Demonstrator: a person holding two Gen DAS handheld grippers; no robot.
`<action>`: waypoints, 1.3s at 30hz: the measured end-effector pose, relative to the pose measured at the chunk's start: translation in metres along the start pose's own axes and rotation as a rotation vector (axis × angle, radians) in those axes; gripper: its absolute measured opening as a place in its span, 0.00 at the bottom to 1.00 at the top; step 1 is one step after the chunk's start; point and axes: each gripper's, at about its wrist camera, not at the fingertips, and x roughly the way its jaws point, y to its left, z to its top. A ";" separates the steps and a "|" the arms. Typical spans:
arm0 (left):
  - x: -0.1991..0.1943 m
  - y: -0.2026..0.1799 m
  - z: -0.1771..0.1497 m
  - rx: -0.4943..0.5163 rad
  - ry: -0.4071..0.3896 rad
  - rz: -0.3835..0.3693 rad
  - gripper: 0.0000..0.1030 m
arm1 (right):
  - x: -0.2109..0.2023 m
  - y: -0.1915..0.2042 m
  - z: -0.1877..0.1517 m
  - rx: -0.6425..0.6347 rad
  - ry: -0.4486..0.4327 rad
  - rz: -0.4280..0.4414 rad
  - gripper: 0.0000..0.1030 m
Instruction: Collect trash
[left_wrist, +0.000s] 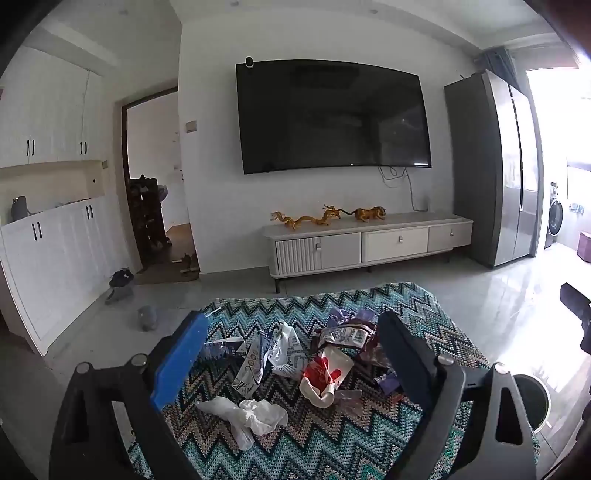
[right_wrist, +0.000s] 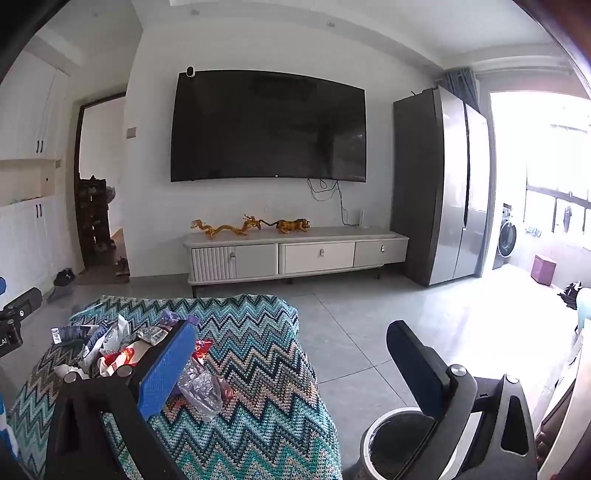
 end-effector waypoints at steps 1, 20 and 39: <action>0.000 0.001 0.000 -0.001 -0.005 0.003 0.91 | -0.001 -0.001 0.001 0.003 -0.003 -0.001 1.00; -0.010 0.013 0.004 -0.020 -0.025 -0.010 0.91 | -0.006 0.003 0.007 -0.007 -0.061 0.022 1.00; -0.015 0.029 0.006 -0.063 -0.049 -0.028 0.91 | -0.008 0.005 0.007 -0.016 -0.073 0.057 1.00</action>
